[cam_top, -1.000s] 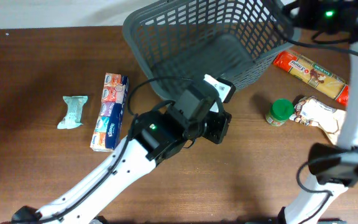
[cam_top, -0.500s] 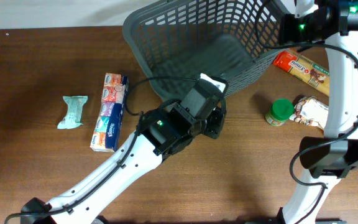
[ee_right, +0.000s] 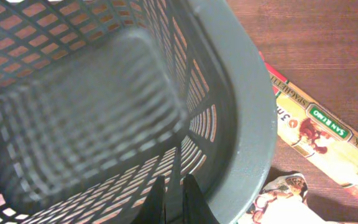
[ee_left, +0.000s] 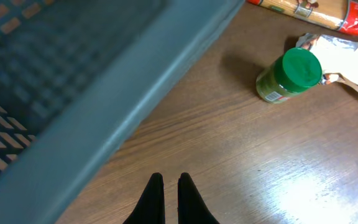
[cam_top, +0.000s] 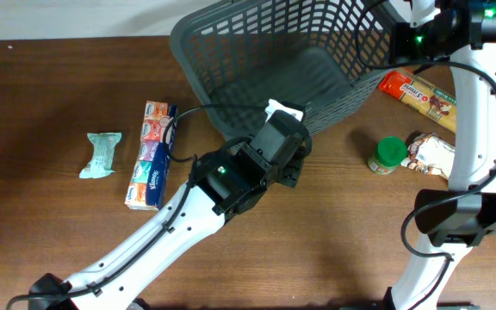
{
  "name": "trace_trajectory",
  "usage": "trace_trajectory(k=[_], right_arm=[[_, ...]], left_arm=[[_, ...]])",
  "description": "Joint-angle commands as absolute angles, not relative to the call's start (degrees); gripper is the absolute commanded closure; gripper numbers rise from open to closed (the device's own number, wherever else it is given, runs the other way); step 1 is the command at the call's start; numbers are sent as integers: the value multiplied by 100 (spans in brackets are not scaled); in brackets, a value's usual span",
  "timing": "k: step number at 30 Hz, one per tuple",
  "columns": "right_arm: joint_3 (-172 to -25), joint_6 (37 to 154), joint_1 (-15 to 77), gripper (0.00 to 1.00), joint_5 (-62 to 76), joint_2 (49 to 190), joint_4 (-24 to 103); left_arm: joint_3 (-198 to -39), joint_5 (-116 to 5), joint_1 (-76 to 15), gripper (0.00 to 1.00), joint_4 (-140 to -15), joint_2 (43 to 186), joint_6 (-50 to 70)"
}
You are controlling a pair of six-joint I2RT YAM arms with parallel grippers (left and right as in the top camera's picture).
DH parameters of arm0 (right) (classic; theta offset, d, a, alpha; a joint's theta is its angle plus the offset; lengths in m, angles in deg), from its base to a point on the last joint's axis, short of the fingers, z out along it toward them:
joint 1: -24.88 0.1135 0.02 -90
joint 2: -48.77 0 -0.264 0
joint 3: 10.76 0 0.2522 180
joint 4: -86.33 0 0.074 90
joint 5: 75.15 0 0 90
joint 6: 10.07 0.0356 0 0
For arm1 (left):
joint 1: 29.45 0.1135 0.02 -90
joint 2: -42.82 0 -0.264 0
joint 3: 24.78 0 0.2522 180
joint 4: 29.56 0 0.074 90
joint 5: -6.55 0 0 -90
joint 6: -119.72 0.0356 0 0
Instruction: Pack container
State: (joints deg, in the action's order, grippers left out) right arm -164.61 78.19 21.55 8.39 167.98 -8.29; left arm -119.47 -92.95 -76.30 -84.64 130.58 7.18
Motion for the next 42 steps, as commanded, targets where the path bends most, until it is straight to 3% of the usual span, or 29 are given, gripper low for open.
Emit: trace_trajectory(k=[1, 42], right_arm=[[-16520, 7797, 2151, 96, 1038, 16807, -991], [-16520, 7673, 2638, 96, 953, 16809, -1216]], left_arm=[[-12034, -9528, -7459, 98, -8534, 13128, 637], [-12034, -9845, -6406, 98, -8488, 13133, 648]])
